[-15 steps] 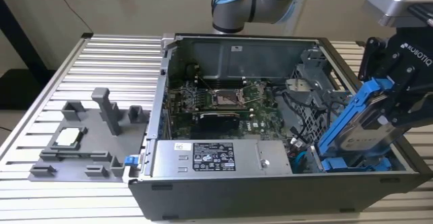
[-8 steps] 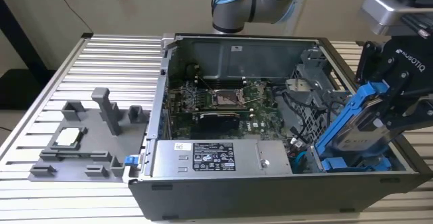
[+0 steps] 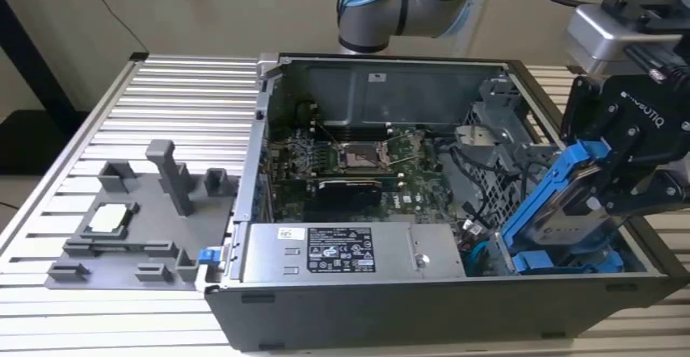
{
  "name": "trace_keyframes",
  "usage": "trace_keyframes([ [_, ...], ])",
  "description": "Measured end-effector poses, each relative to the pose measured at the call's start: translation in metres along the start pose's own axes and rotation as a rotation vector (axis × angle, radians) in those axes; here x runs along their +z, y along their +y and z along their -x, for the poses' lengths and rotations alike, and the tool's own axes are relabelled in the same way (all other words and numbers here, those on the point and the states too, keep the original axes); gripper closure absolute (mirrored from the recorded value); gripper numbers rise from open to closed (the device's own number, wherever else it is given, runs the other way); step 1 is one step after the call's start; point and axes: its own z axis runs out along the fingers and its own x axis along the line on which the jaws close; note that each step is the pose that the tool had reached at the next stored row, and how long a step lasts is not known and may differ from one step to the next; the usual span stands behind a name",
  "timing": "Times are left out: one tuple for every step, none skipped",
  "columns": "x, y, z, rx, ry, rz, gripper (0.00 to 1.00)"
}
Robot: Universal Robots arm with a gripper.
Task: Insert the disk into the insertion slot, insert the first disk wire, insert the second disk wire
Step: 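Insert the disk into the insertion slot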
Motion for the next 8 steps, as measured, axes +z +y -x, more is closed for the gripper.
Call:
trace_keyframes([
  [0.0019,0.0,0.0,0.0,-0.0001,0.0,0.67],
  [0.0037,-0.0001,-0.0001,0.0,0.0,0.0,0.67],
  [0.0055,-0.0001,-0.0001,0.0,0.0,0.0,0.67],
  [0.0074,-0.0001,-0.0002,0.0,0.0,0.0,0.67],
  [0.0092,-0.0002,-0.0002,0.0,0.0,0.0,0.67],
  [0.011,-0.0002,-0.0003,0.0,0.0001,0.0,0.67],
  [0.0128,-0.0002,-0.0003,0.0,0.0,0.0,0.67],
  [0.0146,-0.0003,-0.0004,0.0,0.0,0.0,0.67],
])
